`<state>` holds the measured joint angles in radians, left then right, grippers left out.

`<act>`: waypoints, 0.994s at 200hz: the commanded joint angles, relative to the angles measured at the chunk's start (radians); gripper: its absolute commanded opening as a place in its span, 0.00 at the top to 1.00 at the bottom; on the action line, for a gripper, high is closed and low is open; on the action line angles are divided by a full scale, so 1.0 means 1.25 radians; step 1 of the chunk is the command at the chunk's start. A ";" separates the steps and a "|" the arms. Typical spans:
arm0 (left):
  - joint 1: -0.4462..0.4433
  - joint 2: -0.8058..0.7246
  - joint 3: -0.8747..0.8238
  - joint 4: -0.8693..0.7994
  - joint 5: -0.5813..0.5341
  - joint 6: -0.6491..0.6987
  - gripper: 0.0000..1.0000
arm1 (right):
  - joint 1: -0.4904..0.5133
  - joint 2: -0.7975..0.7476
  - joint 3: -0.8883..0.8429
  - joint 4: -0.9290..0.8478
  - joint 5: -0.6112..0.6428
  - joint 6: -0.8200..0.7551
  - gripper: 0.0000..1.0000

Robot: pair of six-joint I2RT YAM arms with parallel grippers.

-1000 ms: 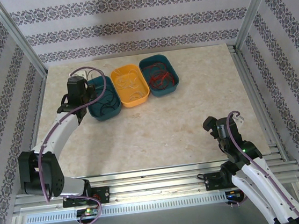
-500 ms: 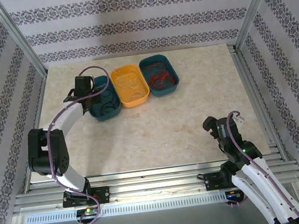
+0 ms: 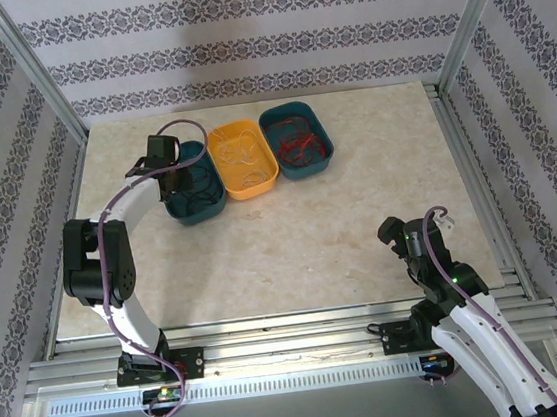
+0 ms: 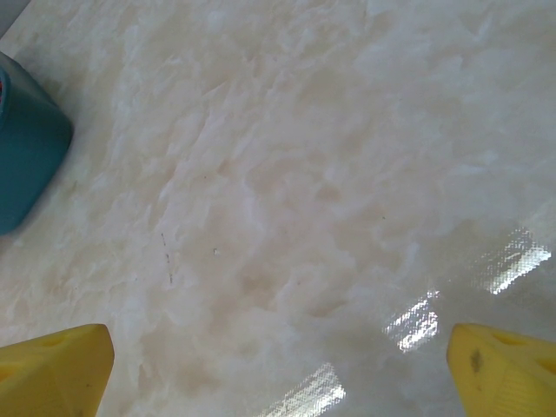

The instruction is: Untangle the cables

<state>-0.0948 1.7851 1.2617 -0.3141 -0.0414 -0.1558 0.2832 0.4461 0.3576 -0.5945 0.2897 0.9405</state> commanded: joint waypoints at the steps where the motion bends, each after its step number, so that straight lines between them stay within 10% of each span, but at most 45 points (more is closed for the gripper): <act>1: 0.013 0.016 0.043 -0.034 -0.029 0.014 0.64 | -0.006 0.006 0.001 0.002 -0.005 0.002 0.02; 143: 0.013 -0.233 -0.075 -0.007 -0.050 -0.022 0.00 | -0.009 0.005 0.002 0.027 0.010 -0.030 0.02; 199: 0.013 -0.507 -0.297 0.064 -0.134 -0.098 0.01 | -0.008 0.031 0.010 0.056 0.050 -0.106 0.02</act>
<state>-0.0895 1.2663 0.9932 -0.2958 -0.1436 -0.2115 0.2829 0.4633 0.3576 -0.5613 0.3035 0.8749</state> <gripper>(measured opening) 0.994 0.983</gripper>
